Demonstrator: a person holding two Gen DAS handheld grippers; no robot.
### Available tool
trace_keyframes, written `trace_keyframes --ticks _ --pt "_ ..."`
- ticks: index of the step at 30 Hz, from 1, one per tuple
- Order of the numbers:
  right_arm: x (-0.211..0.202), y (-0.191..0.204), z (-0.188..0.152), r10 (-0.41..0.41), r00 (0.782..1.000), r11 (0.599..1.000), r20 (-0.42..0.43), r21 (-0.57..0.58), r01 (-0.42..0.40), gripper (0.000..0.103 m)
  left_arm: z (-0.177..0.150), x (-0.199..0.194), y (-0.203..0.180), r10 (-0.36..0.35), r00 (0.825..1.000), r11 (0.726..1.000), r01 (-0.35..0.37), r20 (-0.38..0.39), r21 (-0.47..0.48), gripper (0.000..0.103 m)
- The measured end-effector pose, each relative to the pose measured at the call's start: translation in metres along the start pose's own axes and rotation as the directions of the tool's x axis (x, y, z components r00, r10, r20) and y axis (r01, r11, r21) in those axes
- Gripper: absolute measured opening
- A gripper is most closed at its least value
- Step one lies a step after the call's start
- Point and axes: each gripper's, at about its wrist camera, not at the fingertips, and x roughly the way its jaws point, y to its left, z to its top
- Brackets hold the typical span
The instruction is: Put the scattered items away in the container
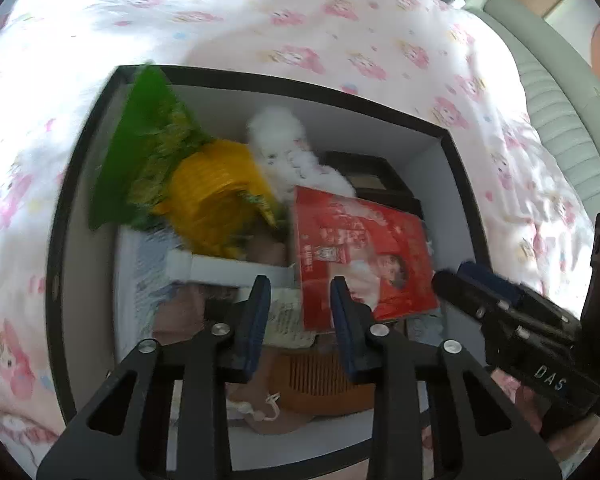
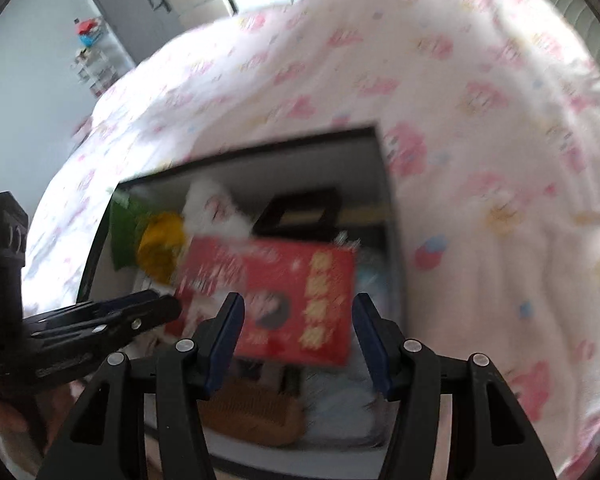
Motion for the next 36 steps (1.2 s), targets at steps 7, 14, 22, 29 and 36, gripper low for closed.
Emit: trace_keyframes --ticks 7,14,22,29,36 --pt "0.012 0.007 -0.008 -0.019 0.999 0.999 -0.049 -0.029 0.018 0.053 -0.001 0.012 -0.005 -0.007 1.0 1.0 0.007 -0.013 0.019 0.029" --pt "0.007 0.005 -0.01 -0.07 0.997 0.997 -0.031 -0.031 0.069 0.053 0.004 0.016 -0.015 0.012 1.0 0.998 -0.012 0.004 0.067 0.032" --pt "-0.034 0.021 -0.01 -0.172 0.98 0.983 0.101 -0.05 0.177 0.054 0.005 -0.041 -0.027 0.1 0.971 0.982 -0.131 0.215 0.133 0.064" --pt "-0.111 0.054 -0.023 -0.177 0.95 0.981 0.258 -0.035 0.192 0.068 -0.003 -0.132 -0.042 0.08 0.911 0.975 -0.155 0.405 0.156 0.1" --pt "-0.177 0.086 -0.05 -0.194 0.903 0.976 0.384 -0.015 0.216 0.076 -0.039 -0.202 -0.049 0.066 0.874 0.973 -0.163 0.482 0.163 0.102"
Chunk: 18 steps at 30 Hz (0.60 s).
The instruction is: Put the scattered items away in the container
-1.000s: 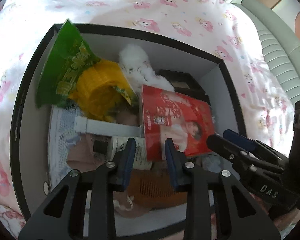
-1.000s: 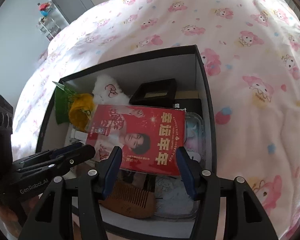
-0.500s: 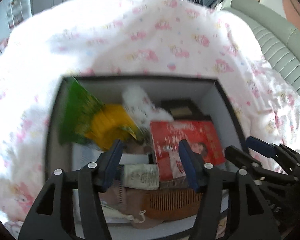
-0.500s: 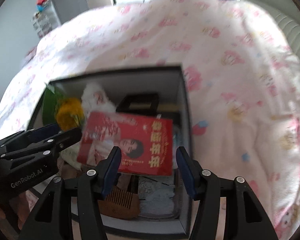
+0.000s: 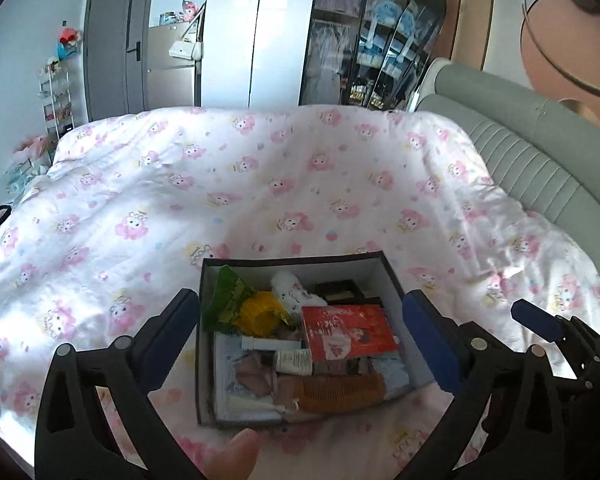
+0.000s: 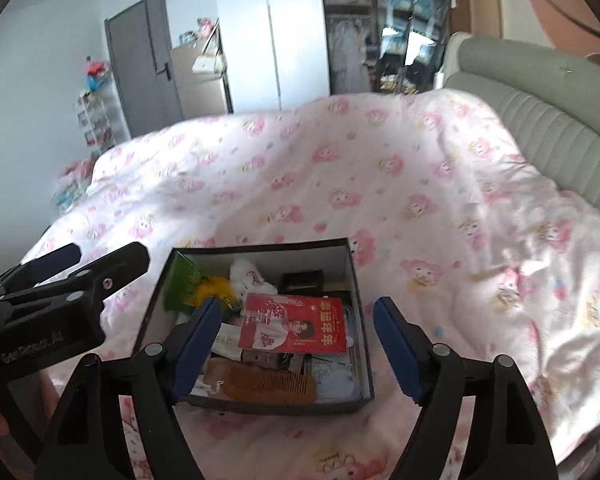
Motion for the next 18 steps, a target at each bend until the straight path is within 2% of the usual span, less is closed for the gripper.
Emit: trace_keyframes --ticks 3,6,8,10,13,15,18 --pt "-0.029 0.008 -0.006 -0.042 0.998 0.999 0.043 -0.021 0.043 0.077 -0.011 -0.025 0.003 0.016 1.0 1.0 -0.016 0.012 0.0 0.102" --pt "-0.062 0.014 -0.02 -0.117 0.986 0.993 0.121 -0.017 0.12 0.083 -0.028 -0.049 0.009 0.04 0.999 0.999 -0.04 0.014 -0.032 0.102" --pt "-0.075 0.015 -0.037 -0.119 0.983 0.993 0.139 0.003 0.12 0.083 -0.04 -0.061 0.011 0.035 0.999 0.999 -0.034 0.016 -0.033 0.102" --pt "-0.077 0.012 -0.052 -0.113 0.986 0.994 0.124 0.027 0.11 0.083 -0.053 -0.07 0.011 0.042 0.999 0.999 -0.042 0.013 -0.014 0.103" --pt "-0.072 0.007 -0.073 -0.089 0.995 0.994 0.054 0.069 0.085 0.083 -0.071 -0.079 0.013 0.079 0.997 0.997 -0.079 0.006 -0.007 0.102" --pt "-0.069 0.006 -0.081 -0.078 0.997 0.995 0.02 0.063 0.077 0.083 -0.081 -0.081 0.014 0.065 0.998 0.998 -0.065 -0.012 -0.019 0.102" --pt "-0.072 0.007 -0.083 -0.073 0.997 0.995 0.017 0.063 0.072 0.083 -0.088 -0.082 0.013 0.056 0.998 0.998 -0.057 -0.026 -0.022 0.102"
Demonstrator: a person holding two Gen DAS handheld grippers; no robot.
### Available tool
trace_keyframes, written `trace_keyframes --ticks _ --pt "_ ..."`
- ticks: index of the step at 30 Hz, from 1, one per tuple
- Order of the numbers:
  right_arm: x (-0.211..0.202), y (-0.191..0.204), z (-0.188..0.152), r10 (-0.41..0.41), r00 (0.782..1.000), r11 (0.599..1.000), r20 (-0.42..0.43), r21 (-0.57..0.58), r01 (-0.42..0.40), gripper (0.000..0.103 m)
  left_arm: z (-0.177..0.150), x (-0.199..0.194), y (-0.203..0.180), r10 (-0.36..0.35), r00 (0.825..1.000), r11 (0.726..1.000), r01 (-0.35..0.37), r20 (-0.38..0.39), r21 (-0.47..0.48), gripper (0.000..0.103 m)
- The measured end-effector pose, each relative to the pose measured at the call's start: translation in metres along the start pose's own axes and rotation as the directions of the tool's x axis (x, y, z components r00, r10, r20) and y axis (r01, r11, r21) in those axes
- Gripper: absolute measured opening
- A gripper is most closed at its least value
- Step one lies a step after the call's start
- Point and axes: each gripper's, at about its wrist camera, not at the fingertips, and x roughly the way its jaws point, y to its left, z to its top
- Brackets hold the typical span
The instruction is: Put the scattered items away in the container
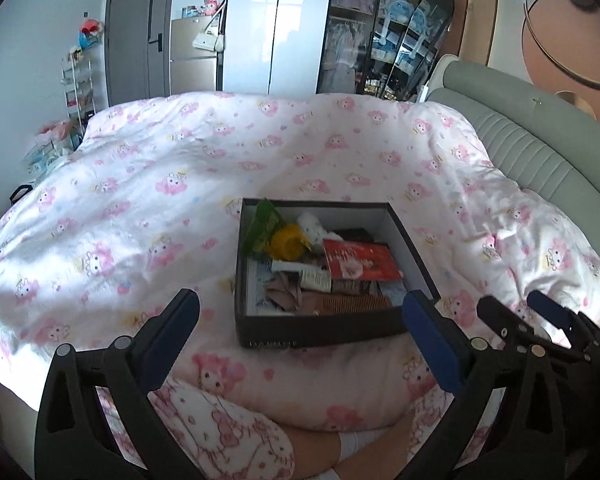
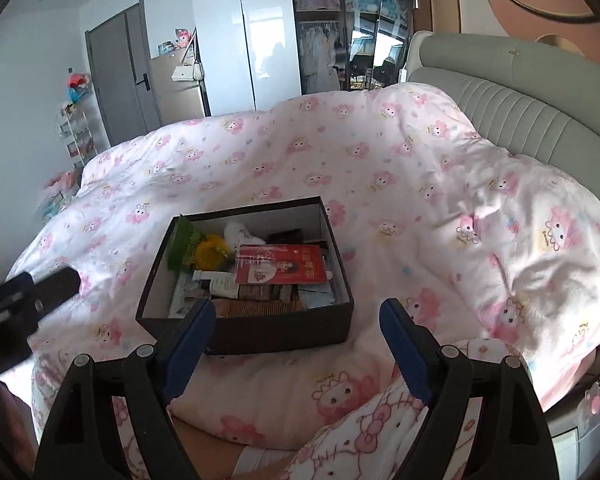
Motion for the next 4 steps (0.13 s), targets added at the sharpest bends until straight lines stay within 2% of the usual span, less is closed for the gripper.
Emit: trace_keyframes --ticks 4 --pt "-0.0047 0.0071 0.0004 0.021 1.0 1.0 0.009 -0.018 -0.021 0.083 -0.002 -0.0004 -0.003 0.004 1.0 1.0 -0.004 0.001 0.012 0.102"
